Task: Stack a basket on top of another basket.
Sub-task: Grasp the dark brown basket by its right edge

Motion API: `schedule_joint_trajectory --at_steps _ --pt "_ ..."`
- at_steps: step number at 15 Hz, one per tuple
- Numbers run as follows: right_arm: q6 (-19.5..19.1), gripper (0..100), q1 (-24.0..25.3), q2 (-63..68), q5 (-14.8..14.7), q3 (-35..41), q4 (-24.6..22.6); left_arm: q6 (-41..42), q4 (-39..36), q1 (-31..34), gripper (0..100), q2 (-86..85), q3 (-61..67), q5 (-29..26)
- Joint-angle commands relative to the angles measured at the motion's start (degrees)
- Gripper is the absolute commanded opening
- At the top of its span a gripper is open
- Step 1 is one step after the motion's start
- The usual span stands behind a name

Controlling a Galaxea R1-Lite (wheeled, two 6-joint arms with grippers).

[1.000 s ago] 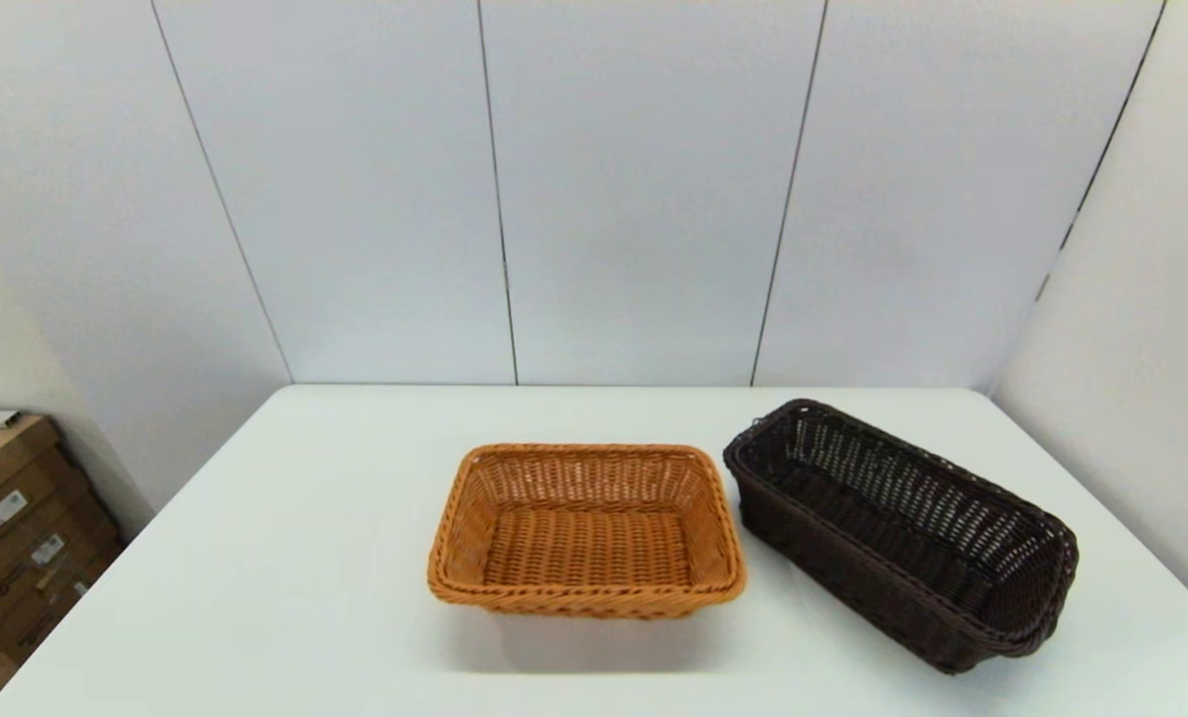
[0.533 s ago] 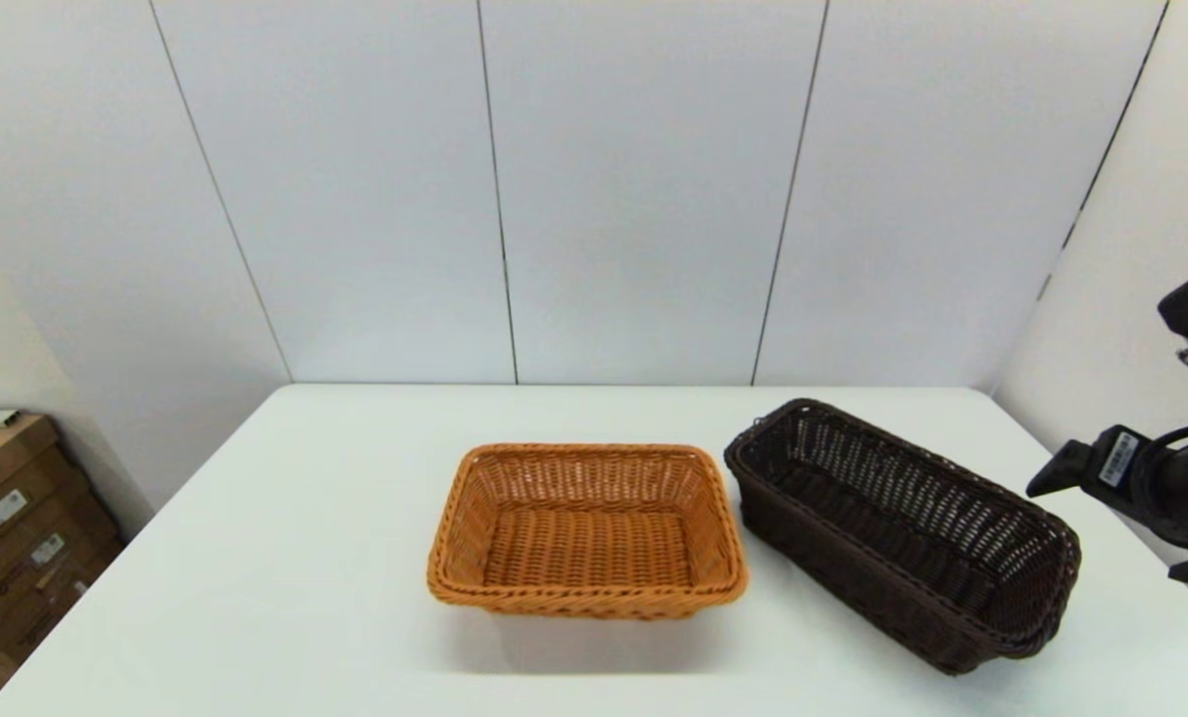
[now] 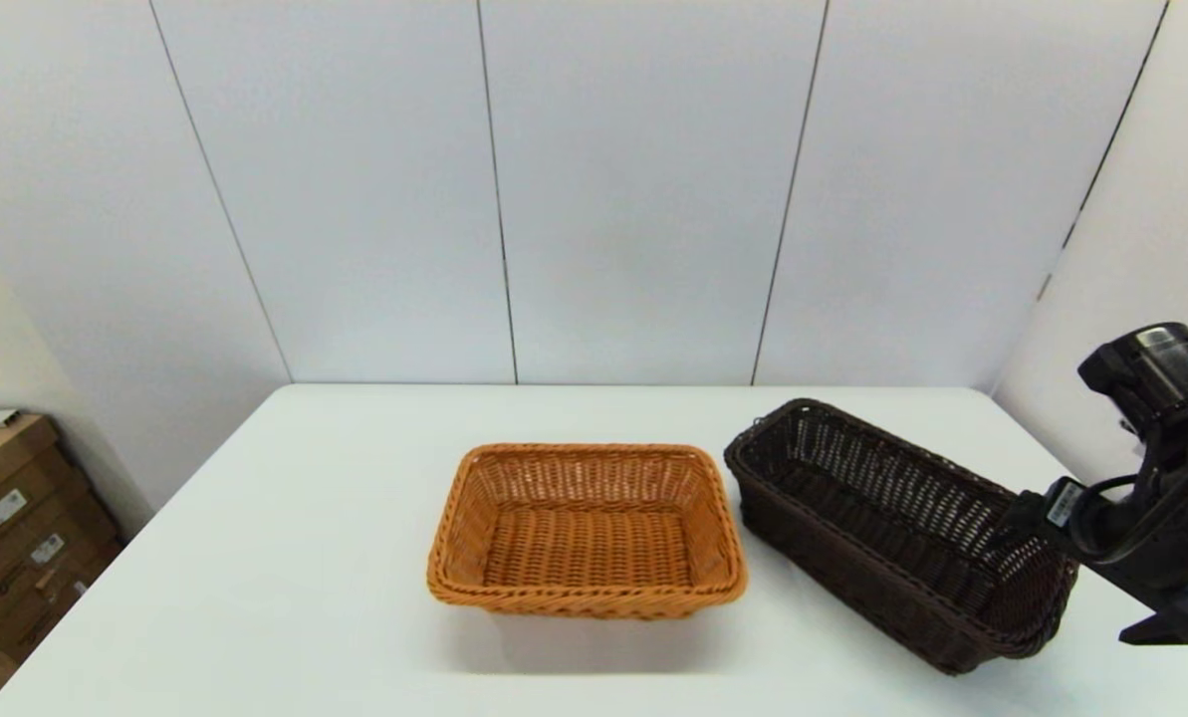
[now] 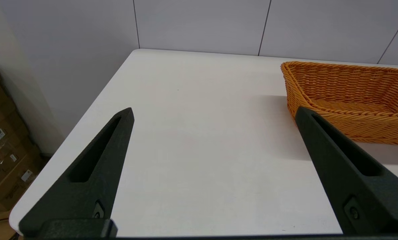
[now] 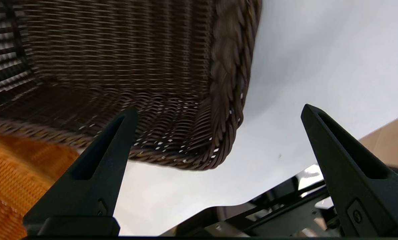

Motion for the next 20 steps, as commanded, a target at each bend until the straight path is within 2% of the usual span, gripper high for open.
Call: schedule_joint_trajectory --at_steps 1,3,6,10,12,15,16,20 --pt "1.8 100 -0.8 5.0 3.4 0.4 -1.2 0.0 0.0 0.0 100 0.1 0.0 0.1" --pt "1.8 100 -1.8 7.4 4.0 1.6 -3.6 0.0 0.0 0.0 100 0.0 0.0 0.1" --pt "1.2 100 -5.6 11.9 7.6 2.7 -8.7 0.0 0.0 0.0 100 0.0 0.0 0.1" --pt "0.2 100 -6.7 16.0 10.5 3.2 -12.9 0.0 0.0 0.0 100 0.0 0.0 0.1" --pt "-2.2 100 -7.6 16.7 10.7 3.3 -13.1 0.0 0.0 0.0 100 0.0 0.0 0.1" --pt "-5.4 100 -10.2 16.7 12.7 3.2 -13.2 0.0 0.0 0.0 100 0.0 0.0 0.1" --pt "-6.0 0 -11.1 16.6 12.7 2.9 -13.2 0.0 0.0 0.0 100 0.0 0.0 0.1" --pt "-8.0 0 -12.5 15.4 13.0 3.1 -13.0 0.0 0.0 0.0 100 0.0 0.0 0.1"
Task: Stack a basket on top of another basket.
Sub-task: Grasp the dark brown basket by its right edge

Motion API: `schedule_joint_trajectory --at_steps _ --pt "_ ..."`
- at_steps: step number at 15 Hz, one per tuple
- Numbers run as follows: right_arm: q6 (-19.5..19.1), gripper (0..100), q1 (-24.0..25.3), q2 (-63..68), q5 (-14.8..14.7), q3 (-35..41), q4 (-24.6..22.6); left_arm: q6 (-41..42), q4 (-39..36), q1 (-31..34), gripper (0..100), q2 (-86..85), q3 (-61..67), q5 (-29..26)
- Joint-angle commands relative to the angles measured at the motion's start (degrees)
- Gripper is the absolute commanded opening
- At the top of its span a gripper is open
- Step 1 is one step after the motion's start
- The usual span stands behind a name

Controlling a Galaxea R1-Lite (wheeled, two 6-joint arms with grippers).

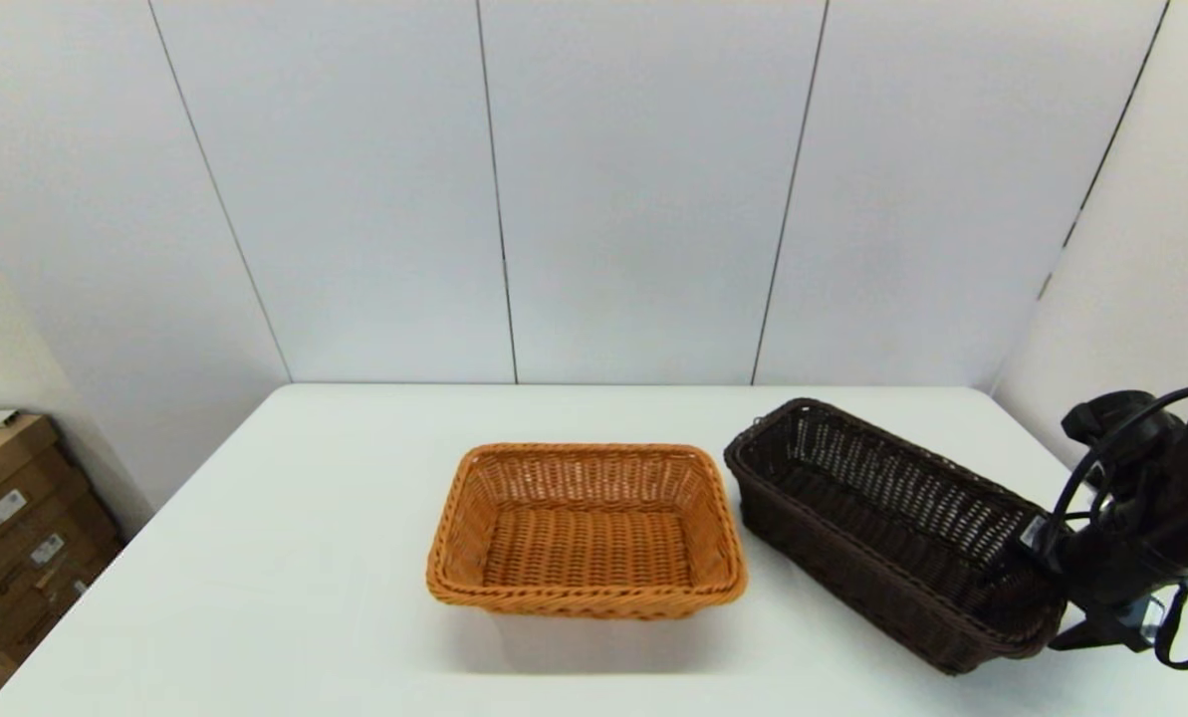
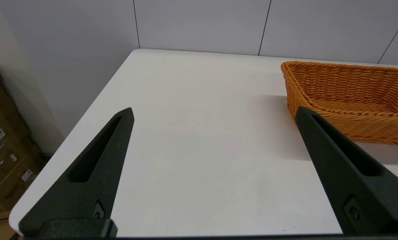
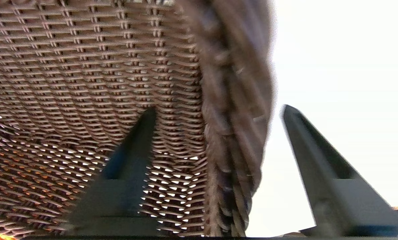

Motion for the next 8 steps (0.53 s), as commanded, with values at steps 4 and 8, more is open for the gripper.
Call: schedule_joint_trajectory --at_steps 4,8 --pt "-0.5 0 -1.3 -0.9 0.4 0.0 0.1 -0.1 0.0 0.0 100 0.0 0.0 0.0" --pt "-0.7 0 -2.8 -1.3 2.1 -0.3 0.4 -0.1 0.0 0.0 100 0.0 0.0 0.0"
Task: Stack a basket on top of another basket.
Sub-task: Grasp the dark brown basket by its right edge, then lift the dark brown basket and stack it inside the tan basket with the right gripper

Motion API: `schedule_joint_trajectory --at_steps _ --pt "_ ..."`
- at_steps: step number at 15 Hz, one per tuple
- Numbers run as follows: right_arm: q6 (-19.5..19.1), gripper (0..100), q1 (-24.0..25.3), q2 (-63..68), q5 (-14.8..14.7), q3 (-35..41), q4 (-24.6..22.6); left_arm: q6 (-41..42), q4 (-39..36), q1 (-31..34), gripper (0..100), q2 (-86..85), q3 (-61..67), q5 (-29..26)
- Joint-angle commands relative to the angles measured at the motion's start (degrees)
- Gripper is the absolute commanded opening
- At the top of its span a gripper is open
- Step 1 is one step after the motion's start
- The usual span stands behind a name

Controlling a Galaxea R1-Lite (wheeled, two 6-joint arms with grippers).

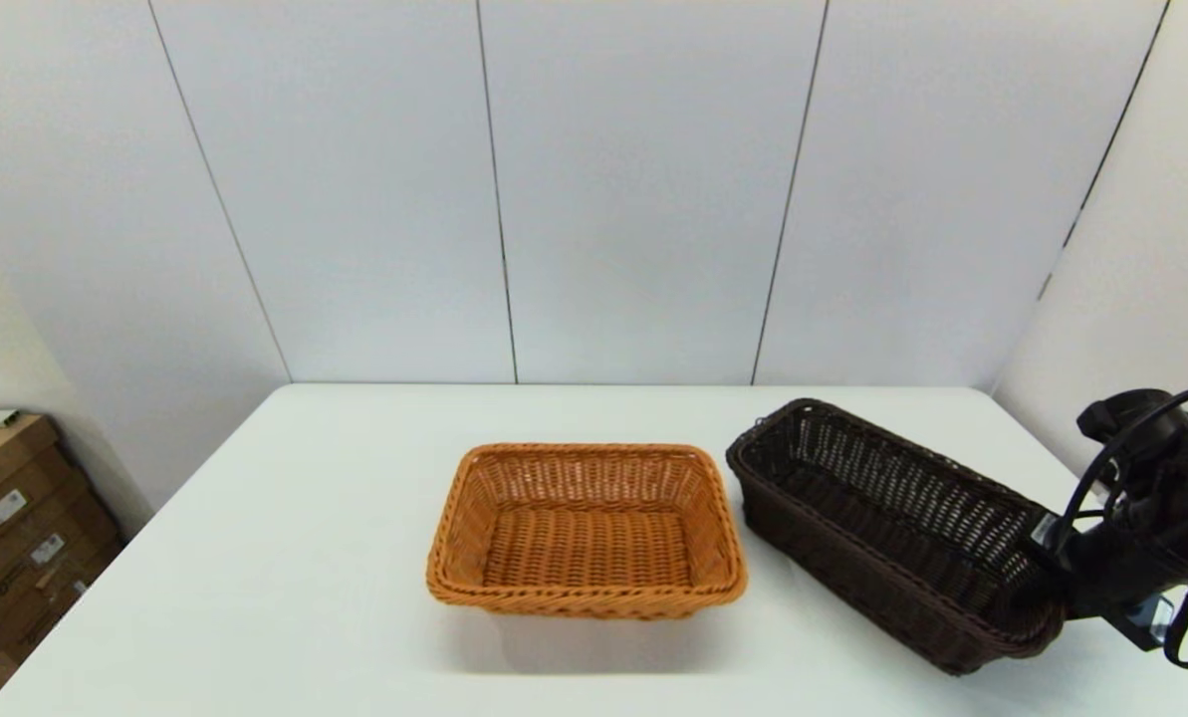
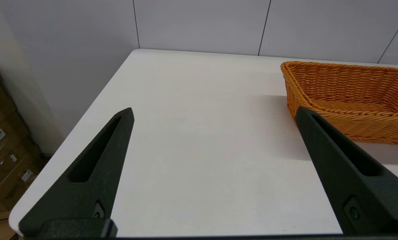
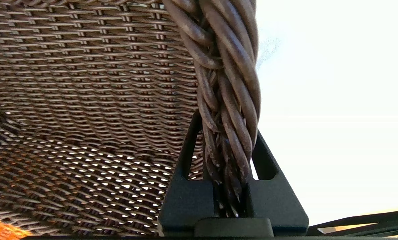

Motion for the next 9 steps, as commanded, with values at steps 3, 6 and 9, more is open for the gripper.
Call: schedule_joint_trajectory --at_steps 3,6,9 --pt "-2.7 0 -3.9 -8.9 0.6 -7.1 7.9 -0.1 0.0 0.0 100 0.0 0.0 0.1" --pt "-5.5 0 -5.0 -15.8 0.7 -19.2 21.0 -0.1 0.0 0.0 100 0.0 0.0 0.1" --pt "-9.2 0 -4.9 -20.8 1.5 -28.4 30.8 -0.1 0.0 0.0 100 0.0 0.0 0.1"
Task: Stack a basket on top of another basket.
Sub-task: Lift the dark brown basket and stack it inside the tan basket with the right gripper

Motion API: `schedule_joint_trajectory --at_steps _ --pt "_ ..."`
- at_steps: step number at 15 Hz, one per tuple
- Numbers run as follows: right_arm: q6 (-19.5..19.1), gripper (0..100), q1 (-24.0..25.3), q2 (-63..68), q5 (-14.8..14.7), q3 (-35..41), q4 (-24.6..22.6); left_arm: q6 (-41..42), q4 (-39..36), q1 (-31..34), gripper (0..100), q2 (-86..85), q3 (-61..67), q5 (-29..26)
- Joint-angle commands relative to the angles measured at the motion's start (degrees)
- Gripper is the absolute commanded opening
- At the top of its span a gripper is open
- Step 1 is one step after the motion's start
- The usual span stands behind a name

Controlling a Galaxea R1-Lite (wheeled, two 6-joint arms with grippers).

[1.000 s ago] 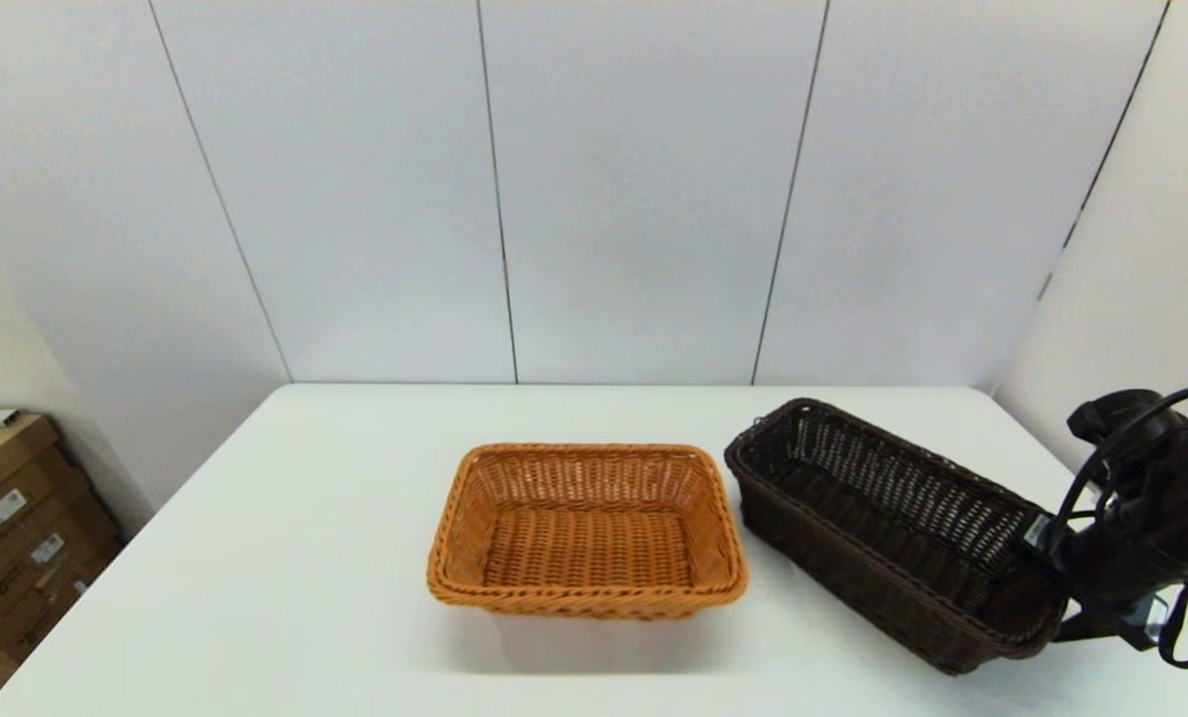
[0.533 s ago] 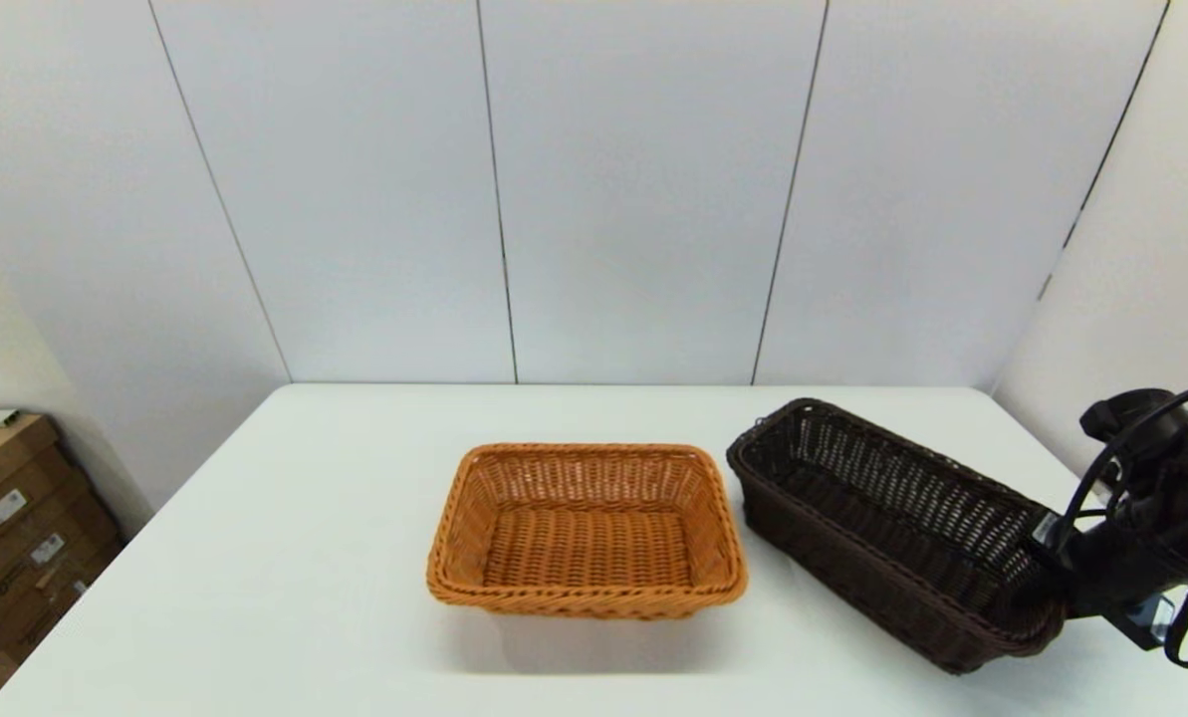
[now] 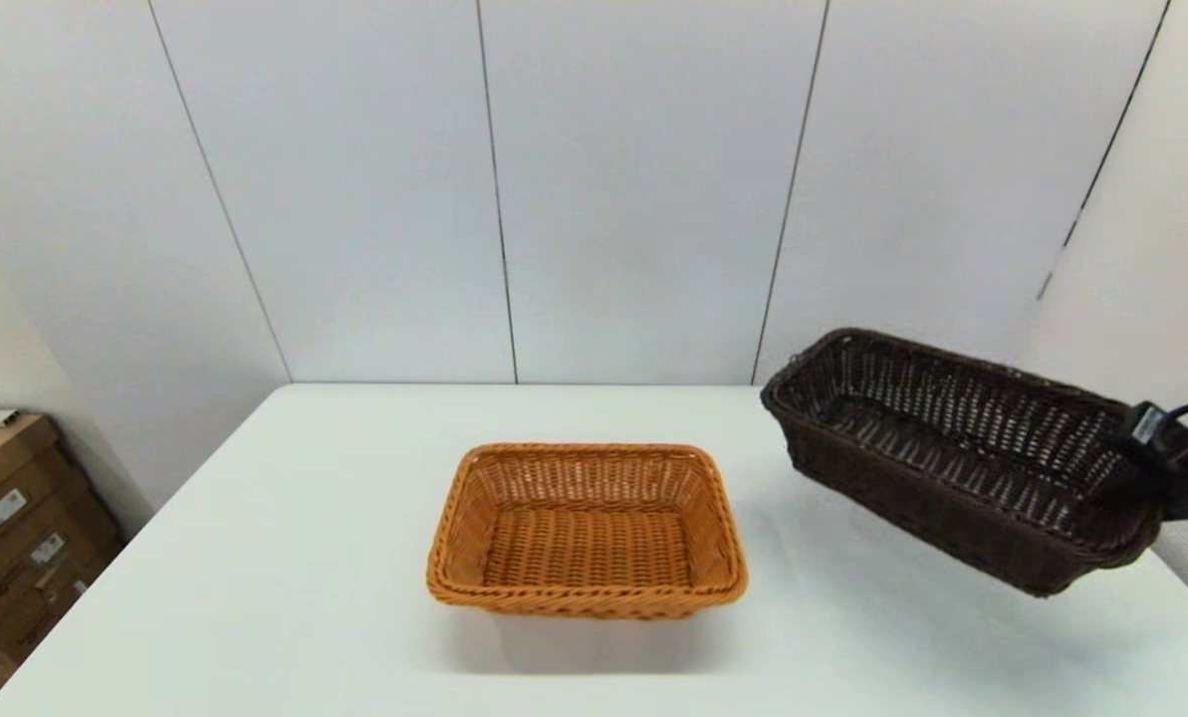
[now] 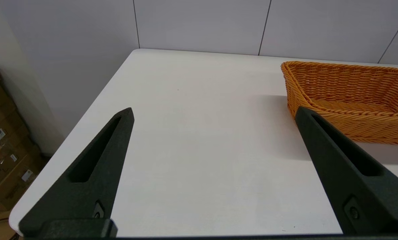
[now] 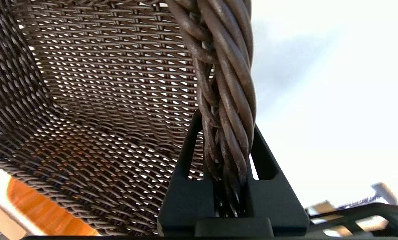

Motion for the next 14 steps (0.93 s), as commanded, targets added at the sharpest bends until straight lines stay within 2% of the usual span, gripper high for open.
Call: schedule_joint_trajectory --at_steps 1,3,5,10,12,14 --pt "-5.4 0 -0.3 -9.9 2.4 -12.1 14.2 -0.1 0.0 0.0 100 0.0 0.0 0.0" --pt "-9.8 0 -0.2 -11.8 6.0 -15.4 18.2 -0.1 0.0 0.0 100 0.0 0.0 0.0" --pt "-13.2 0 1.5 -12.5 11.9 -20.4 23.2 -0.1 0.0 0.0 100 0.0 0.0 0.0" --pt "-12.6 0 15.3 -11.6 12.4 -26.0 23.4 -0.1 0.0 0.0 100 0.0 0.0 0.0" --pt "-12.3 0 19.5 -10.2 12.3 -26.6 20.5 -0.1 0.0 0.0 100 0.0 0.0 0.0" --pt "-10.6 0 23.4 -8.5 12.1 -26.6 15.1 -0.1 0.0 0.0 100 0.0 0.0 0.0"
